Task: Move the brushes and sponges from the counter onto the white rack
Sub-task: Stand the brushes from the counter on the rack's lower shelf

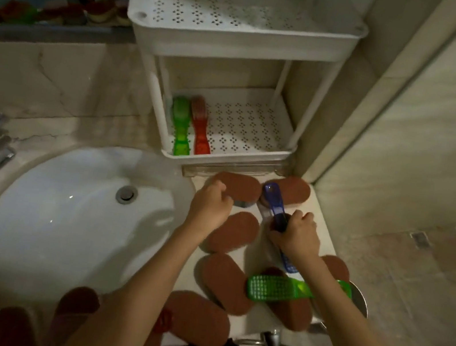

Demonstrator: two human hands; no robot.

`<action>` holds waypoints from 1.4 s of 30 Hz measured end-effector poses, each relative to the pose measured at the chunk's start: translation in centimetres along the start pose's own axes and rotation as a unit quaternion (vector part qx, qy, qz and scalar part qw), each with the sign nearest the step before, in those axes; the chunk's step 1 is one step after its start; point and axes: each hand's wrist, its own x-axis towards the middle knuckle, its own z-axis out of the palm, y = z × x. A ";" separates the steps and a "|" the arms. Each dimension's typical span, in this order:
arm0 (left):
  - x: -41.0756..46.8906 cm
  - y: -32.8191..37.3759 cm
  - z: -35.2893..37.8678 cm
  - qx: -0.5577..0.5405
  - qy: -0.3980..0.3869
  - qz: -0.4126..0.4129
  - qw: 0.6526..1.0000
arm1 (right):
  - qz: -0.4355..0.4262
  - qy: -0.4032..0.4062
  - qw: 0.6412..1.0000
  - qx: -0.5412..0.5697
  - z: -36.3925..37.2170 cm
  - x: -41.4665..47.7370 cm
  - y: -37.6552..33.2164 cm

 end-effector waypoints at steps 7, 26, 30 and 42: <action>-1.8 -0.3 1.5 0.000 -0.022 0.000 1.000 | -0.017 0.018 0.999 0.023 0.8 1.4 -0.1; -5.6 -0.7 -0.3 0.044 0.233 0.279 0.930 | -0.330 -0.010 0.942 -0.052 -3.5 -2.3 -1.7; -4.9 -0.7 -0.8 0.140 0.011 0.203 0.969 | -0.334 -0.056 0.936 -0.099 -3.7 -2.6 -1.7; -4.0 -4.7 -0.5 0.011 0.000 0.059 0.998 | -0.288 -0.191 0.934 -0.092 -3.4 -5.2 2.8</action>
